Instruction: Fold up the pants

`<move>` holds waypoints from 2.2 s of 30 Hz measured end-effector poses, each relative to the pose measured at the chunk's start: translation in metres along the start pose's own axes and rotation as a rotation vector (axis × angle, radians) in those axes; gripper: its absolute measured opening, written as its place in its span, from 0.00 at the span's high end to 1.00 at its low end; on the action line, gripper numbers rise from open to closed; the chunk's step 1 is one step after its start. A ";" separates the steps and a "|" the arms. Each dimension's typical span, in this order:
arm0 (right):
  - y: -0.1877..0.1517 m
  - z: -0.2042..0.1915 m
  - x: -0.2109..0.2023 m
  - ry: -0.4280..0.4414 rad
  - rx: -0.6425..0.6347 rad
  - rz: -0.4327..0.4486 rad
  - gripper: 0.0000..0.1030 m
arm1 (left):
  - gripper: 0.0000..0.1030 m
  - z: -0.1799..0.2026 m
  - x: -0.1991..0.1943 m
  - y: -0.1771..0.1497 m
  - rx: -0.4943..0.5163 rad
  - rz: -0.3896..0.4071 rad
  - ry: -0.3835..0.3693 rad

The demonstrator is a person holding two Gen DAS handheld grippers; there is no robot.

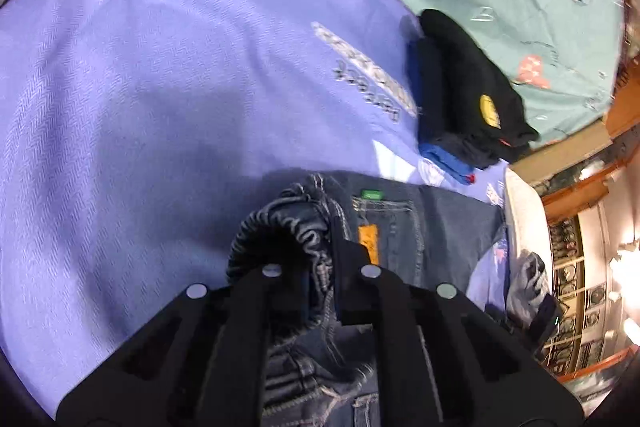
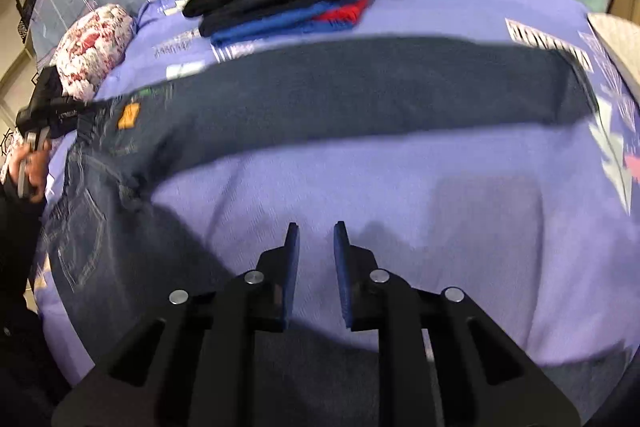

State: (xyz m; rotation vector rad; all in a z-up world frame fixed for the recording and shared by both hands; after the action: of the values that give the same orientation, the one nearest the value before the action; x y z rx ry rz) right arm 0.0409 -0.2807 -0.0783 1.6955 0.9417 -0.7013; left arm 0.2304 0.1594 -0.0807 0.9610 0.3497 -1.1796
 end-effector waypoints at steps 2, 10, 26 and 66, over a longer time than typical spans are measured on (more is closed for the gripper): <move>0.024 -0.010 -0.001 0.032 0.002 0.022 0.81 | 0.93 0.013 -0.007 -0.001 0.028 0.023 -0.038; 0.095 -0.056 0.012 0.210 0.066 0.038 0.38 | 0.93 0.090 -0.048 -0.029 0.216 0.081 -0.228; 0.155 -0.094 0.107 0.112 0.212 -0.162 0.17 | 0.86 0.066 0.015 -0.003 0.157 -0.002 -0.076; -0.019 -0.122 -0.003 0.522 0.242 -0.057 0.97 | 0.12 0.073 -0.108 -0.237 -0.081 -0.059 -0.350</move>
State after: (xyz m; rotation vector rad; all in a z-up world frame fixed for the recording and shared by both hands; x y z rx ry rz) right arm 0.0242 -0.1622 -0.0490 2.1285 1.3083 -0.4225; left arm -0.0397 0.1557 -0.0708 0.6613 0.1445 -1.3504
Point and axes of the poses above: each gripper's, at about its wrist camera, not at the fingertips, and x roughly the way its jaws point, z to its right, y to its top, the point moved 8 cm from there along x, roughly the way its jaws point, and after that the axes turned 8 degrees about x, right-handed, at the moved point
